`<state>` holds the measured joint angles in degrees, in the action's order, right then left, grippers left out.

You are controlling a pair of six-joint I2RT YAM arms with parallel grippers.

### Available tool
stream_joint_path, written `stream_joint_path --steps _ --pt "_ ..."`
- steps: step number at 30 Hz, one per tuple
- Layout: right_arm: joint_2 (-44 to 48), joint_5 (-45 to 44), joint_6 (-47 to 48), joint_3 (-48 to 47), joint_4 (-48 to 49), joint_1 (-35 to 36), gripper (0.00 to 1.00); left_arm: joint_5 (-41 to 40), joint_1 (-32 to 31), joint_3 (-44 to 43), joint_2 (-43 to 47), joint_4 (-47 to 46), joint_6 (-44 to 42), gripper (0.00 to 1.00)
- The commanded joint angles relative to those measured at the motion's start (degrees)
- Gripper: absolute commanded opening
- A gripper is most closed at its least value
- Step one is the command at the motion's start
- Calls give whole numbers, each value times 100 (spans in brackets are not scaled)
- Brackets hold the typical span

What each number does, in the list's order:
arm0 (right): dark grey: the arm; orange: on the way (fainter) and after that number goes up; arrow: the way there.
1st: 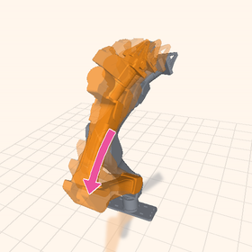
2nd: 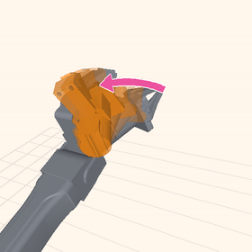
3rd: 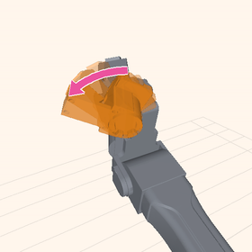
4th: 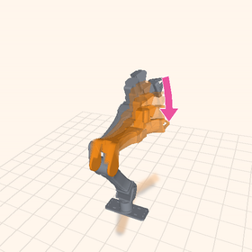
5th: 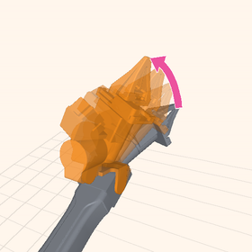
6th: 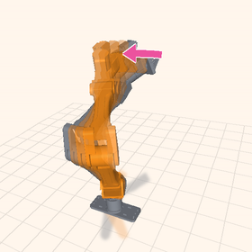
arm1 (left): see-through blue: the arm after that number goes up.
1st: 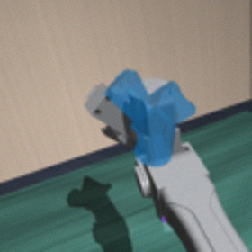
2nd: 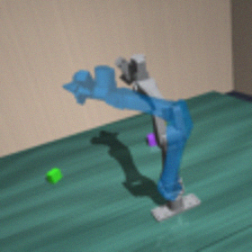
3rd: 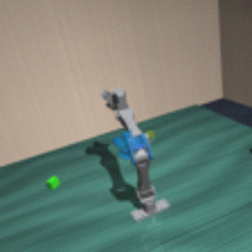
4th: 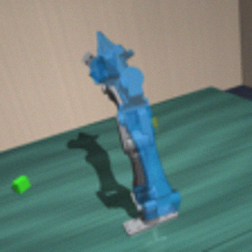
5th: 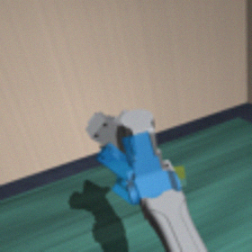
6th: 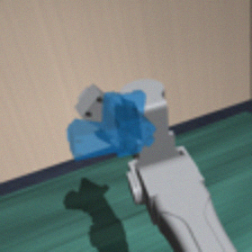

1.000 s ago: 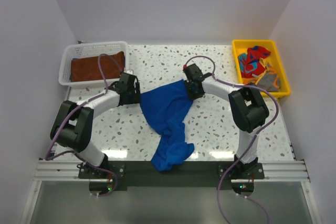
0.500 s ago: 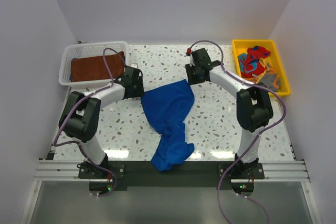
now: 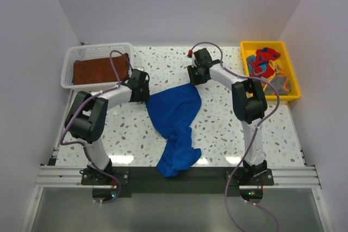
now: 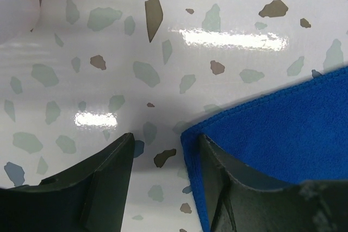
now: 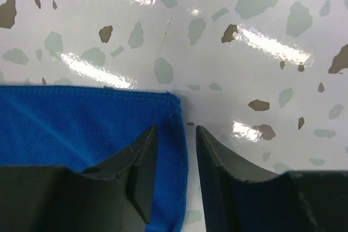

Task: Fold and stack the towels
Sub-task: Flatten out the crumpled towel

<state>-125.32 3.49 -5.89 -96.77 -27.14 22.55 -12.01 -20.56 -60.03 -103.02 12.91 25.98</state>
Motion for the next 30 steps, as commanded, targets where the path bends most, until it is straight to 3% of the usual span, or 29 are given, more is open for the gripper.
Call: stream_joint_path --steps 1,6,9,10,13,25,30 --pt "-150 100 123 -421 -28 13 38 -117 -63 -211 -113 -113 -14 56" --pt "-449 -85 176 -518 -64 22 38 -223 -106 -264 -271 -34 -31 55" --pt "-503 -277 281 -553 -160 22 30 -275 -133 -281 -324 1 -31 54" --pt "-485 -339 308 -519 -195 13 18 -293 -133 -290 -332 10 -31 54" --pt "-345 -445 264 -247 -108 -83 0 -319 -150 -307 -367 45 -31 54" --pt "-11 -568 167 281 -46 -303 0 -416 -352 -457 -543 317 -14 50" --pt "227 -454 97 545 120 -356 0 -443 -423 -667 -763 493 30 35"
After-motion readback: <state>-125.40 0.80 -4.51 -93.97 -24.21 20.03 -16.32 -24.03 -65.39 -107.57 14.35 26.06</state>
